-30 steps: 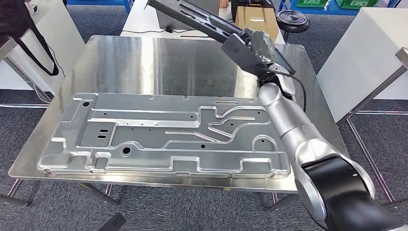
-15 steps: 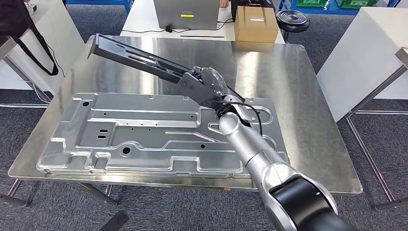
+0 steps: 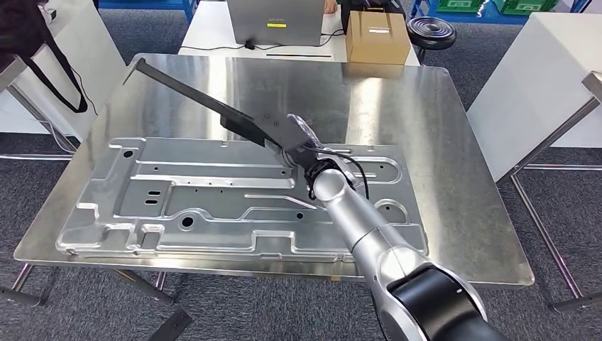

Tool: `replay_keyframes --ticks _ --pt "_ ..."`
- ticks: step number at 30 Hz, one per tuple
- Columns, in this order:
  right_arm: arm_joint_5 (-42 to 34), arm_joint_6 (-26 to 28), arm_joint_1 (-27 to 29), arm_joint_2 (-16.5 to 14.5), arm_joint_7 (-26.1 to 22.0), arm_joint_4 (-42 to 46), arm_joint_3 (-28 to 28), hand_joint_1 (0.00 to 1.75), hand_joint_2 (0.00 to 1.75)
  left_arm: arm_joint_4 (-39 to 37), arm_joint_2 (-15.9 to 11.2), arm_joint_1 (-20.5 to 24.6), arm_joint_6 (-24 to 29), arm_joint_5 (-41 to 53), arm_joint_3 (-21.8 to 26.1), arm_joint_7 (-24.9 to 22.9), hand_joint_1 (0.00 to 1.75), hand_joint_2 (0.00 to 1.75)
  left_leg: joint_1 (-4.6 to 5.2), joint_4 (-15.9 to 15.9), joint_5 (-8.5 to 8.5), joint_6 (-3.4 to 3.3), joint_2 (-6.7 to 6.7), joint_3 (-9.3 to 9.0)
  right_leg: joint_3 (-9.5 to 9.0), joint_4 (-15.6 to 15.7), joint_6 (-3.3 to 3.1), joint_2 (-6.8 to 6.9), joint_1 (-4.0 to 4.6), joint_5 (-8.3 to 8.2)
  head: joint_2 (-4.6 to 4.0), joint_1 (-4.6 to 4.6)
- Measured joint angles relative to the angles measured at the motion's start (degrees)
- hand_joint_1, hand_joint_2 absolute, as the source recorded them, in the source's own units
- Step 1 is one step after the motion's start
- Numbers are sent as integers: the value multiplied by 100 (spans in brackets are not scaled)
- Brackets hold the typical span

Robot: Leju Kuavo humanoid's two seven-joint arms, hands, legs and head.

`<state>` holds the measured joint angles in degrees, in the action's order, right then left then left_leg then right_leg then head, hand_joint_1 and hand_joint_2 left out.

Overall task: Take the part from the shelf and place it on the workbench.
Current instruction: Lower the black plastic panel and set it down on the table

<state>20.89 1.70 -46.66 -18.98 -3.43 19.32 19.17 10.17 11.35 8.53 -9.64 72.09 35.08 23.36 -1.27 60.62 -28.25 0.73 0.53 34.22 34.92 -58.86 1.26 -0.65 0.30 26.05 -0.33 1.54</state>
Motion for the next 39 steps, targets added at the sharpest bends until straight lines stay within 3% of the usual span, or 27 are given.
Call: replay_keyframes --ticks 7,15,23,28,39 --pt "-40 280 -30 183 334 -68 -252 175 175 2 -60 35 -178 -42 2 24 0 175 2 -1 -5 1 15 -68 -69 5 -16 11 0 19 0 -1" --pt "798 820 198 487 87 -120 -86 175 175 4 -73 34 -179 -79 2 92 0 175 4 -1 -5 1 13 -83 -94 6 -5 12 -1 9 0 -1" --pt "1875 1620 394 585 -177 -148 424 175 175 4 -73 36 -179 -109 -6 136 0 175 1 -1 -4 2 11 -56 -64 3 -4 12 1 8 0 -1" --pt "3143 2299 465 665 -142 -161 1070 175 175 4 -67 40 -179 -100 -46 127 0 175 1 -1 -4 2 2 -24 -27 2 -5 5 1 4 0 -1" --pt "4089 1678 436 849 105 -220 2103 175 175 4 -45 56 -218 -77 -196 85 0 175 1 -1 -4 2 1 8 5 2 -5 4 0 5 0 -1"
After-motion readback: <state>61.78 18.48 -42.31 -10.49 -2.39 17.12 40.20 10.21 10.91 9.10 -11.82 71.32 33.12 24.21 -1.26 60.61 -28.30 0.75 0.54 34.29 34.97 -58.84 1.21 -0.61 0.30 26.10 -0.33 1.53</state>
